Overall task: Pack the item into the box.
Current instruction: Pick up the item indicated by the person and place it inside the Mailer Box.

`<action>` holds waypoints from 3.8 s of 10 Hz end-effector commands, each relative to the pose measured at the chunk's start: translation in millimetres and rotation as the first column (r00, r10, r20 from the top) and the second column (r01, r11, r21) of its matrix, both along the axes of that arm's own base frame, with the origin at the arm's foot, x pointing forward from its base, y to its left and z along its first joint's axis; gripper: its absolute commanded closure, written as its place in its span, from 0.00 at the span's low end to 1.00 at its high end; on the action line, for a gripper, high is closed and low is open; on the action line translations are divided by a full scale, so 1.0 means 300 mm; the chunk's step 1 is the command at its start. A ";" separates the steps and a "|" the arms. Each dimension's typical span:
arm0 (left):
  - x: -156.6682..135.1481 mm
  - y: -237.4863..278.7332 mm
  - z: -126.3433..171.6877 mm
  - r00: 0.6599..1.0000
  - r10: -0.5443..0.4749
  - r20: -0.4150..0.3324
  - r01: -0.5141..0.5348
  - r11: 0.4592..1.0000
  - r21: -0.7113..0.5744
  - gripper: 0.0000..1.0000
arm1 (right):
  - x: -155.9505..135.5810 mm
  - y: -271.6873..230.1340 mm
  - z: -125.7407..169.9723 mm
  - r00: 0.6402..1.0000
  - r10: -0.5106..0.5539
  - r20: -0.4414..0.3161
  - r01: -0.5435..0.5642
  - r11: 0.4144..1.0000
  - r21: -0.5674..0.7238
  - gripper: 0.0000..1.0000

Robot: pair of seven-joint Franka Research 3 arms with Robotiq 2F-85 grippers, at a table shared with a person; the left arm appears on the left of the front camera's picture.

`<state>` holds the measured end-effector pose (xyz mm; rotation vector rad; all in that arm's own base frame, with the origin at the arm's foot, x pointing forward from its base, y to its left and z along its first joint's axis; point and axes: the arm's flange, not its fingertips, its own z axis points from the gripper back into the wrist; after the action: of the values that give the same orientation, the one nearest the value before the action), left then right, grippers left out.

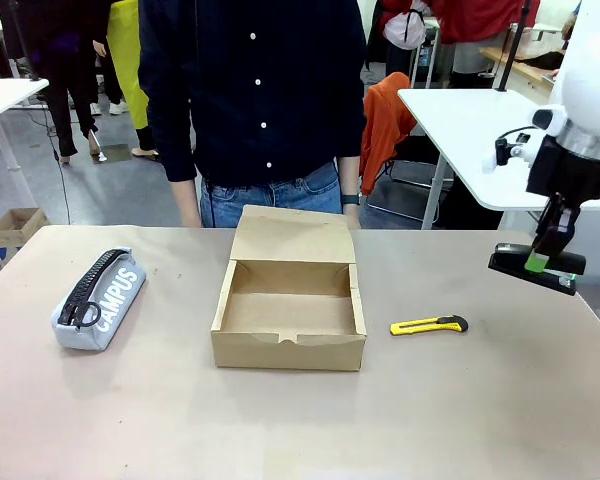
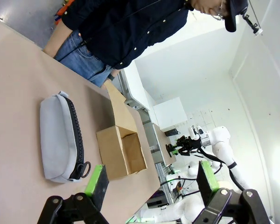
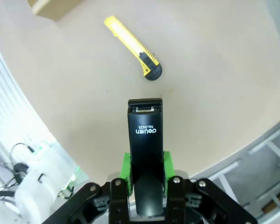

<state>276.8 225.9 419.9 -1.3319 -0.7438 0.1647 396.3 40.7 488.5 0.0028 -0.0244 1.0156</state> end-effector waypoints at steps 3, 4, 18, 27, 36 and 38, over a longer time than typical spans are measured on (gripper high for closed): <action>0.000 -0.004 0.005 1.000 0.006 0.030 -0.006 1.000 -0.010 0.00 | 0.008 -0.005 -0.016 1.000 0.000 -0.010 0.000 1.000 -0.005 0.68; 0.000 -0.004 0.005 1.000 0.006 0.030 -0.006 1.000 -0.010 0.00 | 0.006 0.052 -0.017 0.997 -0.029 -0.066 0.019 0.989 -0.148 0.68; 0.000 -0.004 0.005 1.000 0.006 0.030 -0.006 1.000 -0.010 0.00 | 0.087 1.222 -0.334 0.929 0.371 -0.019 -0.371 0.929 -0.001 0.68; 0.000 -0.004 0.005 1.000 0.006 0.030 -0.006 1.000 -0.010 0.00 | 0.087 1.229 -0.387 0.900 0.436 -0.015 -0.436 0.899 -0.034 0.09; 0.000 -0.004 0.005 1.000 0.006 0.030 -0.006 1.000 -0.010 0.00 | 0.077 1.041 -0.237 0.931 0.364 -0.036 -0.364 0.931 -0.015 0.00; 0.000 -0.004 0.005 1.000 0.006 0.030 -0.006 1.000 -0.010 0.00 | 0.024 0.711 -0.082 0.970 0.241 -0.026 -0.231 0.953 0.194 0.00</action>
<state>276.5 226.2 419.7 -1.3325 -0.7441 0.1644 428.4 317.9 441.1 0.0976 -0.0284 1.3071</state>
